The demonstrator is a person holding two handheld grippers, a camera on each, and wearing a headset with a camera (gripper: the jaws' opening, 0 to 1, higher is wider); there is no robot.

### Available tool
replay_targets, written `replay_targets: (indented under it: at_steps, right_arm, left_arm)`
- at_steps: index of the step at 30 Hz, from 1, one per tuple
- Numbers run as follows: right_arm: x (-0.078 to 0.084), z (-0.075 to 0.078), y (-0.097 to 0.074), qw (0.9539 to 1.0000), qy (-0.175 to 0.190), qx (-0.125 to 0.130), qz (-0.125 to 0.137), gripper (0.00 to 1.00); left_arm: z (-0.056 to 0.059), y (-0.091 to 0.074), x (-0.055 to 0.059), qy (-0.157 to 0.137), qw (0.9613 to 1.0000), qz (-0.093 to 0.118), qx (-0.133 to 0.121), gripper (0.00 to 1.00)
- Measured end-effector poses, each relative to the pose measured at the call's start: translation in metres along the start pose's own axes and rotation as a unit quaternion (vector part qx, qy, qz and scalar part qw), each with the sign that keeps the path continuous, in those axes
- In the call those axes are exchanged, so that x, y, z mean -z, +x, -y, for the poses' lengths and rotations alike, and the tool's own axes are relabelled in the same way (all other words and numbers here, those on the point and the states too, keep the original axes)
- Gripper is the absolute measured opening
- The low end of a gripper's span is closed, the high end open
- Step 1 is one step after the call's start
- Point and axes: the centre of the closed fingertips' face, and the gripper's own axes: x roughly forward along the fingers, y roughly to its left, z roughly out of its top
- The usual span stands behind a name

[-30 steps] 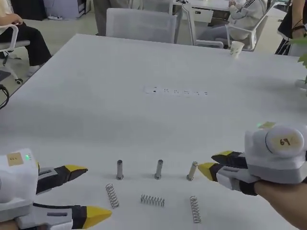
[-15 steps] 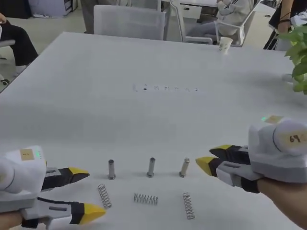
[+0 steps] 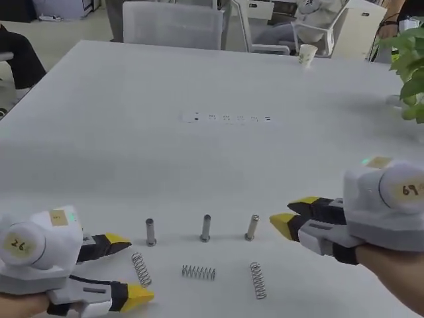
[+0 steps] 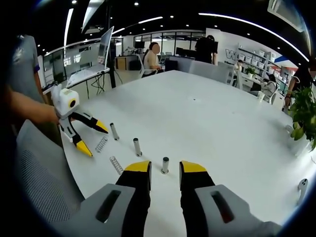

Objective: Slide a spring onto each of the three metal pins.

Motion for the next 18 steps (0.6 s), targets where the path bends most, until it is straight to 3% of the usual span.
replay_targets:
  at_steps: [8,18]
  right_arm:
    - [0.0,0.0002,-0.0007,1.0,-0.003,-0.001,0.0,0.21]
    - [-0.0069,-0.0071,-0.0037,0.9999,-0.011,-0.006,0.005,0.21]
  left_arm:
    - [-0.0069,0.0055,0.0092,0.013,0.9997,-0.013,-0.016,0.44]
    - [-0.0108,0.0064,0.0076,0.02,0.9995,-0.009,-0.022,0.36]
